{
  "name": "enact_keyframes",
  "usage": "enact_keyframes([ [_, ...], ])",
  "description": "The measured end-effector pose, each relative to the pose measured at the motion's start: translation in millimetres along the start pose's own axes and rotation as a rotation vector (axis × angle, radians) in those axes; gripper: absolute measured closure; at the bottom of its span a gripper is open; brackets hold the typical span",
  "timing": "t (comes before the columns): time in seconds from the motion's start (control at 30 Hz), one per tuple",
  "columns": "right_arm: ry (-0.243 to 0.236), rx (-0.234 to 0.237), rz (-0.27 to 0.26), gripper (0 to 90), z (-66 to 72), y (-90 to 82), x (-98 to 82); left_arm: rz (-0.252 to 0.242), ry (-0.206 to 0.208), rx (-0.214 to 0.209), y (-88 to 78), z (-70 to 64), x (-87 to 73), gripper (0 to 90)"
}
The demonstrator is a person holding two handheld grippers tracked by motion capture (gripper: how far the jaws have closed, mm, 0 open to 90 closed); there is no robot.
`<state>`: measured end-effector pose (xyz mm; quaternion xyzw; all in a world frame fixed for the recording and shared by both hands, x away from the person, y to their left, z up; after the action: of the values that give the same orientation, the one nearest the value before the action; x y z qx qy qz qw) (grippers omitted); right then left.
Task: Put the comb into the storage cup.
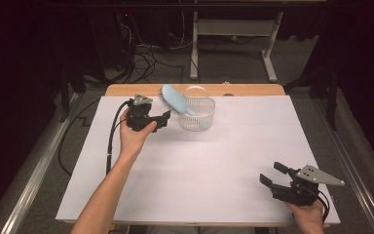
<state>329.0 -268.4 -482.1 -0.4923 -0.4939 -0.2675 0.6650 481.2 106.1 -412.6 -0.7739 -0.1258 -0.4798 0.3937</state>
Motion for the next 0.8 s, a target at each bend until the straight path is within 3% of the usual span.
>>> enact_keyframes([
  [0.8,0.003,-0.001,-0.001,25.3,-0.3,-0.1,0.2,-0.014,0.001,-0.005,-11.2,0.9,-7.5,23.1],
])
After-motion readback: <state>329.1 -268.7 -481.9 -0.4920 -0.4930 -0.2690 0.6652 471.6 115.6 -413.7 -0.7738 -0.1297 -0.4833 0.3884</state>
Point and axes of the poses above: each handheld gripper's, and its own axes: y roughly forward along the jaws, x roughly out of its top, z roughly to its left, the point moved 8 cm from there along y, roughly forward along the jaws, and after that the axes turned 15 degrees about -x, right-handed, at the moved point
